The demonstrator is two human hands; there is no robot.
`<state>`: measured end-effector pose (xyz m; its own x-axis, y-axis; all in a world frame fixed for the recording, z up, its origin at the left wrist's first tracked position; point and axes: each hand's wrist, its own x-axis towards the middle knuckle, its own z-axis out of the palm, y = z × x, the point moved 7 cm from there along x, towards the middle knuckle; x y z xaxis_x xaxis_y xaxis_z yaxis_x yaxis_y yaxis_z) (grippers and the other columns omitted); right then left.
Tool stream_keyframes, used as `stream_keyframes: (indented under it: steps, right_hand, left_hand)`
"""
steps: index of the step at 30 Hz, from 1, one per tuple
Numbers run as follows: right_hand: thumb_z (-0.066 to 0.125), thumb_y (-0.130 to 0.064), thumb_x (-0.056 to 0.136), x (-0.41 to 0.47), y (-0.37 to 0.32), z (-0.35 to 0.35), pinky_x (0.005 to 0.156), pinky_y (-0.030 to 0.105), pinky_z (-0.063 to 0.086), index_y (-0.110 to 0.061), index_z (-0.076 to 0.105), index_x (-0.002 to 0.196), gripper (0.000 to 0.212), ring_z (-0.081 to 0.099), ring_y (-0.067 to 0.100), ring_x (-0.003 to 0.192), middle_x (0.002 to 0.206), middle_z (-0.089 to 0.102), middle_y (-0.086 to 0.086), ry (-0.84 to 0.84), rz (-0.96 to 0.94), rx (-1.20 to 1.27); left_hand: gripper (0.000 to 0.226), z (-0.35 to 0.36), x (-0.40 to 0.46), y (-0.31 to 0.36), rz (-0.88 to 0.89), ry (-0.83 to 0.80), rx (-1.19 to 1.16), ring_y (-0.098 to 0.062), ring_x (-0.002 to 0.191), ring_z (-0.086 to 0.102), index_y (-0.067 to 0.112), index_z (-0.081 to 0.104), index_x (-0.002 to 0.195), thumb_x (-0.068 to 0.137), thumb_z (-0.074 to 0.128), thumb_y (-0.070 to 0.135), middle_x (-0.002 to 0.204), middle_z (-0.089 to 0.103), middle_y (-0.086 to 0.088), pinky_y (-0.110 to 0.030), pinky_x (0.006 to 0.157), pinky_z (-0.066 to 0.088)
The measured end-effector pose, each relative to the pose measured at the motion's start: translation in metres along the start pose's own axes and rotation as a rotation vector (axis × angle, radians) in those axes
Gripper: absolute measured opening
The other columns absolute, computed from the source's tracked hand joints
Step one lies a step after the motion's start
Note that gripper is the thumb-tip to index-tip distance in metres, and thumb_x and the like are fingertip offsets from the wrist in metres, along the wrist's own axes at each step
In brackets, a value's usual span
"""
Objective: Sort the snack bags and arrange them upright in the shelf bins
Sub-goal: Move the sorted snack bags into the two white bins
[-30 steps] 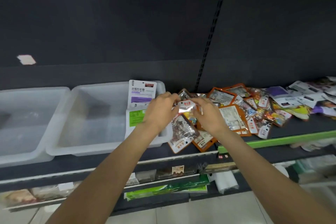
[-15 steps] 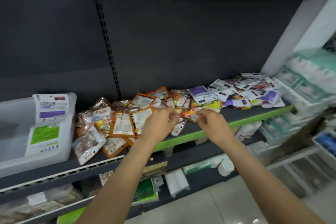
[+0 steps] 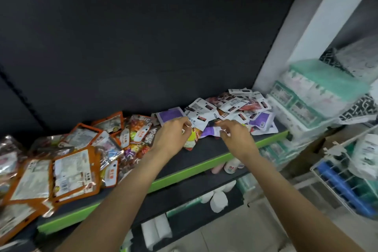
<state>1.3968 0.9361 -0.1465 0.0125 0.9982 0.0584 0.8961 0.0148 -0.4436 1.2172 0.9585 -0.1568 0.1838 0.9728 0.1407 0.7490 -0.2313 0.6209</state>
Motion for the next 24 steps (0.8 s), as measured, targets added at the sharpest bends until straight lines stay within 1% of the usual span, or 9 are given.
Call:
stream_keyframes:
  steps: [3, 5, 8, 12, 15, 18, 21, 22, 24]
  right_hand:
    - [0.048, -0.011, 0.094, 0.038, 0.024, 0.001, 0.088, 0.031, 0.045, -0.010, 0.059, 0.123, 0.031, 0.056, 0.024, 0.108, 0.120, 0.059, 0.010, -0.042, -0.006, -0.030]
    - [0.049, -0.012, 0.094, 0.062, 0.036, 0.003, 0.087, 0.033, 0.046, -0.010, 0.059, 0.122, 0.030, 0.057, 0.026, 0.106, 0.119, 0.060, 0.012, -0.050, -0.022, -0.048]
    - [0.049, -0.012, 0.094, 0.087, 0.052, 0.010, 0.088, 0.039, 0.048, -0.009, 0.058, 0.123, 0.031, 0.056, 0.029, 0.106, 0.119, 0.058, 0.014, -0.089, -0.023, -0.046]
    - [0.048, -0.011, 0.094, 0.116, 0.074, 0.012, 0.090, 0.038, 0.047, -0.010, 0.058, 0.122, 0.030, 0.052, 0.029, 0.111, 0.119, 0.056, 0.013, -0.120, -0.072, -0.085]
    - [0.048, -0.010, 0.094, 0.135, 0.099, 0.006, 0.096, 0.037, 0.044, -0.012, 0.048, 0.132, 0.039, 0.043, 0.028, 0.123, 0.133, 0.047, 0.010, -0.147, -0.107, -0.152]
    - [0.049, -0.005, 0.091, 0.158, 0.127, -0.002, 0.099, 0.037, 0.041, -0.016, 0.039, 0.141, 0.052, 0.036, 0.027, 0.131, 0.143, 0.038, 0.008, -0.160, -0.113, -0.219]
    - [0.052, -0.006, 0.090, 0.180, 0.148, 0.001, 0.105, 0.034, 0.034, -0.022, 0.033, 0.145, 0.060, 0.034, 0.025, 0.132, 0.144, 0.038, 0.006, -0.232, -0.177, -0.328]
    - [0.054, -0.008, 0.091, 0.186, 0.152, 0.003, 0.106, 0.034, 0.033, -0.024, 0.035, 0.145, 0.059, 0.035, 0.024, 0.132, 0.144, 0.040, 0.004, -0.248, -0.210, -0.345]
    - [0.059, -0.014, 0.090, 0.195, 0.157, 0.007, 0.107, 0.033, 0.035, -0.027, 0.046, 0.138, 0.051, 0.042, 0.023, 0.128, 0.140, 0.048, 0.000, -0.236, -0.283, -0.370]
  left_hand:
    - [0.020, 0.022, 0.036, -0.002, -0.049, -0.030, -0.012, -0.023, 0.095, 0.064, 0.019, 0.064, 0.107, 0.091, 0.052, 0.022, 0.105, 0.069, -0.002, -0.040, 0.080, 0.052]
    - [0.020, 0.031, 0.053, -0.003, -0.073, -0.046, 0.009, -0.023, 0.095, 0.064, 0.020, 0.064, 0.108, 0.092, 0.052, 0.022, 0.104, 0.069, -0.001, -0.039, 0.079, 0.052]
    - [0.021, 0.039, 0.069, -0.010, -0.132, -0.057, 0.047, -0.022, 0.098, 0.063, 0.019, 0.064, 0.109, 0.093, 0.052, 0.022, 0.105, 0.068, 0.000, -0.037, 0.079, 0.051]
    - [0.021, 0.057, 0.086, -0.006, -0.187, -0.058, 0.058, -0.024, 0.098, 0.063, 0.018, 0.064, 0.108, 0.092, 0.050, 0.020, 0.106, 0.068, -0.003, -0.038, 0.080, 0.051]
    - [0.023, 0.079, 0.103, 0.010, -0.199, -0.069, 0.060, -0.025, 0.098, 0.062, 0.016, 0.063, 0.110, 0.092, 0.049, 0.018, 0.110, 0.066, -0.004, -0.036, 0.078, 0.051]
    - [0.026, 0.104, 0.125, 0.021, -0.208, -0.091, 0.088, -0.024, 0.105, 0.059, 0.016, 0.060, 0.118, 0.093, 0.052, 0.019, 0.120, 0.062, -0.007, -0.036, 0.085, 0.050]
    - [0.042, 0.129, 0.141, 0.024, -0.239, -0.150, 0.149, -0.024, 0.121, 0.050, 0.017, 0.050, 0.134, 0.093, 0.055, 0.023, 0.136, 0.050, -0.006, -0.037, 0.099, 0.044]
    - [0.049, 0.136, 0.146, 0.023, -0.251, -0.173, 0.171, -0.024, 0.125, 0.046, 0.017, 0.045, 0.139, 0.092, 0.057, 0.026, 0.141, 0.045, -0.005, -0.037, 0.103, 0.041]
    - [0.059, 0.147, 0.152, 0.018, -0.298, -0.209, 0.189, -0.024, 0.130, 0.042, 0.017, 0.037, 0.144, 0.091, 0.058, 0.032, 0.146, 0.040, -0.005, -0.037, 0.106, 0.038]
